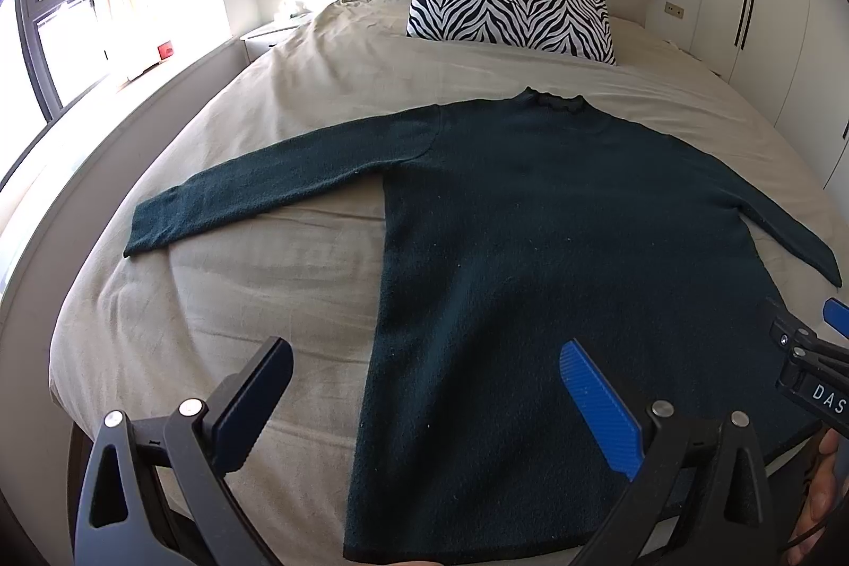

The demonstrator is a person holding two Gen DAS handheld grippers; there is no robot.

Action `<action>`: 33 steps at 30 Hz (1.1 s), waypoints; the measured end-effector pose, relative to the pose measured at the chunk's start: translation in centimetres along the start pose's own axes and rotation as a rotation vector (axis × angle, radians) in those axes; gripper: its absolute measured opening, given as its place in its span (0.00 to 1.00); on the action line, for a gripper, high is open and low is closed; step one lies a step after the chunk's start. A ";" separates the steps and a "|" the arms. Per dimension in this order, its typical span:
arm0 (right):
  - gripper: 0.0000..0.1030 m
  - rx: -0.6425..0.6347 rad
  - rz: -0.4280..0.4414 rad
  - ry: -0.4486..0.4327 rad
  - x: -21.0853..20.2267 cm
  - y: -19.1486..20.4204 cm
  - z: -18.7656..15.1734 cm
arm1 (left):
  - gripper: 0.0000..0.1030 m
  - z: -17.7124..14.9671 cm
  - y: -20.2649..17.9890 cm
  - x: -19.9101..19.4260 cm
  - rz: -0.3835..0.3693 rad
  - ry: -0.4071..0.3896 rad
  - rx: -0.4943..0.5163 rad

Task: Fold small clothes

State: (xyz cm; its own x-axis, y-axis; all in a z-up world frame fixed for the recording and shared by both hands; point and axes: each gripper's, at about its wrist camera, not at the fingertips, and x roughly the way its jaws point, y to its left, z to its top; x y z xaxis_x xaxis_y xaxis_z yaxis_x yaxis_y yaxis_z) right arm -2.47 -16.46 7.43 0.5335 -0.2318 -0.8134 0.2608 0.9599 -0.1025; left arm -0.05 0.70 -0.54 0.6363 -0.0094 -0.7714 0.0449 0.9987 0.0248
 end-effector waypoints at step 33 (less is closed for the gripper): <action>1.00 0.000 0.004 0.002 0.0 -0.1 -0.3 | 1.00 -0.6 0.2 0.9 0.008 0.020 -0.003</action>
State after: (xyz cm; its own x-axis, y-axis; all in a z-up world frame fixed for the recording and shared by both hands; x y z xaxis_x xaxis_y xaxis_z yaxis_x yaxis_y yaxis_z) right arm -2.74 -16.51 7.23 0.5332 -0.2277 -0.8148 0.2585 0.9609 -0.0993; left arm 0.08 0.97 -1.56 0.6214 -0.0008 -0.7835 0.0378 0.9989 0.0289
